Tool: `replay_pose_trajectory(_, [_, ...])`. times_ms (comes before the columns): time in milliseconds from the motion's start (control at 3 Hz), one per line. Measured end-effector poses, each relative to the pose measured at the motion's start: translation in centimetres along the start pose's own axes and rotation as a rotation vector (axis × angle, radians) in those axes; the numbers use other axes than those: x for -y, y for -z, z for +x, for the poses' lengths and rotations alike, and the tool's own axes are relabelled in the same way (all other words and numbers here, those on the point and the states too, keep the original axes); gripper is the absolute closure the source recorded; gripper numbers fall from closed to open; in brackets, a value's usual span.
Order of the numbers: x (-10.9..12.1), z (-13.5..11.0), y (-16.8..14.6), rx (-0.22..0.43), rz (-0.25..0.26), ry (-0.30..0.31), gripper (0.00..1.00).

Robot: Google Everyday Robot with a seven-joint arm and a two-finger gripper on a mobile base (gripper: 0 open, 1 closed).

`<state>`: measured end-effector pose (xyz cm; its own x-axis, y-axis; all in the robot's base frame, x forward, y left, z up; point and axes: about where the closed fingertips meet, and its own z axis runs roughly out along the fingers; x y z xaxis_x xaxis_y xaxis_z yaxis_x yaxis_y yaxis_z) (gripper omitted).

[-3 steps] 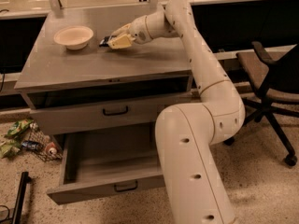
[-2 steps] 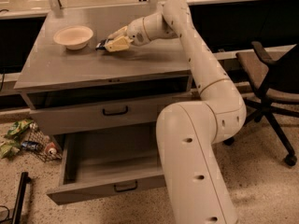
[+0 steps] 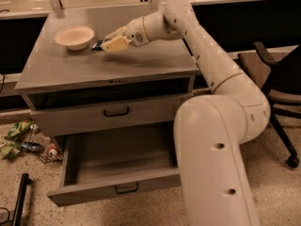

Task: Place rxbar blueberry into middle drawer

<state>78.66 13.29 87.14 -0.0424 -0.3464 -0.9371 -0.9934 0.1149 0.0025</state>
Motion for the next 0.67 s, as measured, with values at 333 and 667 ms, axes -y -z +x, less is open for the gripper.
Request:
replay_pose_trajectory(333, [-2.8,-1.7,1.0,0.029,0.010,0.008,1.00])
replay_pose_trajectory(667, [-6.6,-0.1,1.2,0.045,-0.033,-0.012,1.00])
